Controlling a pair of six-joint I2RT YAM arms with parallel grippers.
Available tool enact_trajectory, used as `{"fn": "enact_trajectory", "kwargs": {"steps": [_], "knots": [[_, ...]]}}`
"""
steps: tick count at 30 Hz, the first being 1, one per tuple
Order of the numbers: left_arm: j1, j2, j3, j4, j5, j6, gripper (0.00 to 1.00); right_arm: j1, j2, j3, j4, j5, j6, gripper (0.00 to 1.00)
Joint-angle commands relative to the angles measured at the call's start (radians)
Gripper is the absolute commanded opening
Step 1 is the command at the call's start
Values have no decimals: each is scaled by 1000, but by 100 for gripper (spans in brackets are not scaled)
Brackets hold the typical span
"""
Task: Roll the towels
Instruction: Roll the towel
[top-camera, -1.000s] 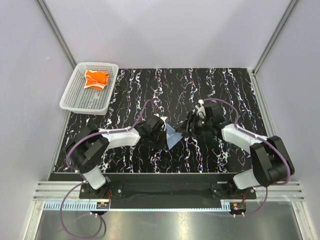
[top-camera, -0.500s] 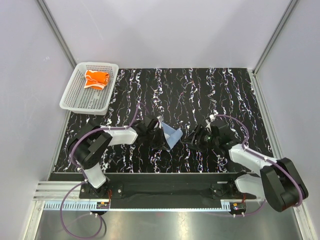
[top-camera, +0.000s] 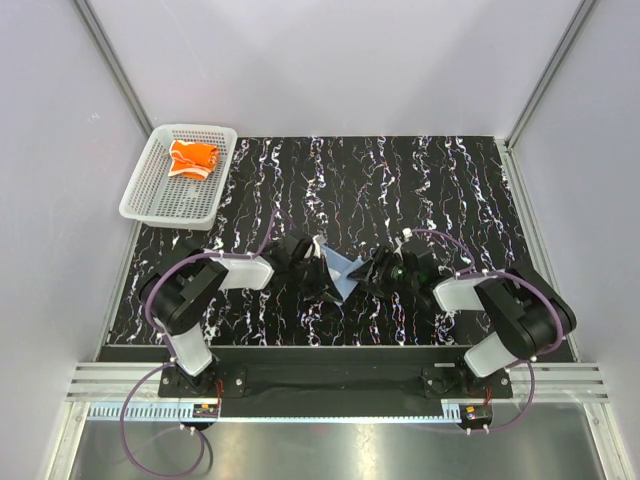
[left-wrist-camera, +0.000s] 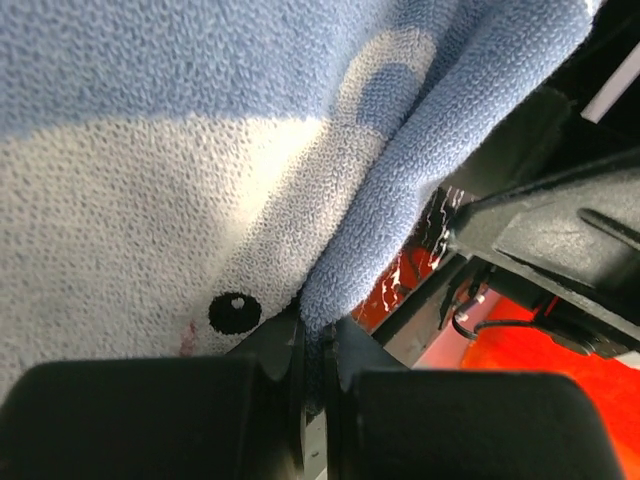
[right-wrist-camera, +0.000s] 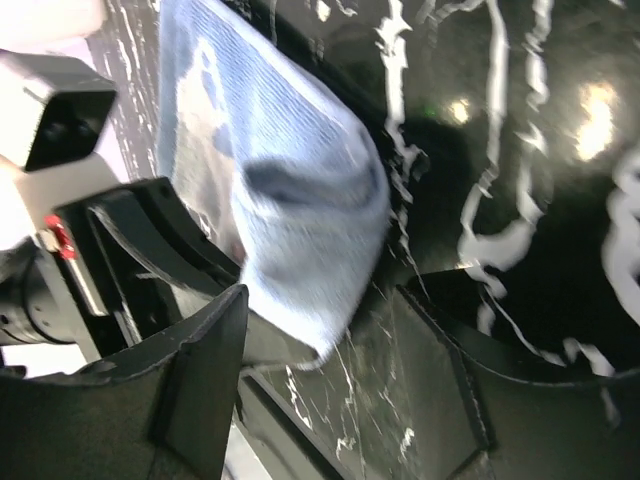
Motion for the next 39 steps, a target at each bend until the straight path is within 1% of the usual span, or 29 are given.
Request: {"fn": "enact_trajectory", "kwargs": {"steps": [1,4,5,8,9,12,13,14,15,16,17,18,19,20,23,24,25,26,27,28,30,32,33,34,36,37,39], "knots": [[9,22,-22,97,85,-34,0,25,65,23,91,50,17,66],[15,26,-44,183,135,-61,0,39,105,26,126,62,28,62],[15,28,-45,190,141,-63,0,42,122,28,146,59,30,61],[15,26,-48,193,152,-57,0,50,145,37,160,54,28,48],[15,23,-47,193,152,-52,0,53,148,40,158,54,31,39],[15,6,-27,129,129,-5,0,56,139,60,114,60,16,29],[15,-1,-18,54,93,17,0,58,134,64,61,65,10,24],[14,-21,4,11,68,67,1,59,116,74,25,80,-2,23],[14,-33,15,-34,39,90,5,58,105,90,-16,91,-12,22],[14,-47,24,-118,-24,115,17,58,93,100,-105,105,-21,20],[12,-73,37,-155,-58,154,23,59,64,107,-148,135,-33,20],[11,-86,44,-227,-90,172,29,59,51,121,-185,148,-42,20],[8,-98,51,-258,-163,204,32,61,39,129,-252,155,-56,20],[0,-119,64,-289,-199,218,37,62,16,136,-283,175,-61,19],[-24,-159,79,-376,-321,247,44,70,-22,158,-385,204,-82,19],[-35,-170,84,-395,-352,250,45,73,-30,169,-406,209,-85,19],[-61,-188,94,-431,-422,253,45,79,-48,175,-447,221,-93,18],[-78,-198,103,-450,-463,255,47,84,-53,187,-467,226,-96,18],[-100,-207,116,-493,-549,255,47,88,-56,196,-497,231,-99,18],[-144,-214,139,-513,-607,250,47,93,-62,205,-541,237,-107,18],[-192,-227,169,-568,-703,247,49,97,-61,238,-586,244,-116,18],[-280,-224,232,-614,-861,242,50,104,-41,277,-671,254,-137,18],[-281,-219,232,-622,-862,242,50,105,-41,290,-672,254,-138,18],[-319,-207,260,-634,-916,247,50,108,-32,299,-702,258,-144,18],[-351,-190,291,-658,-984,250,50,114,-21,327,-727,263,-148,18],[-380,-173,315,-665,-1001,258,50,116,-12,333,-745,264,-147,18],[-403,-158,335,-672,-1039,262,50,119,-3,345,-755,264,-147,18]]}}
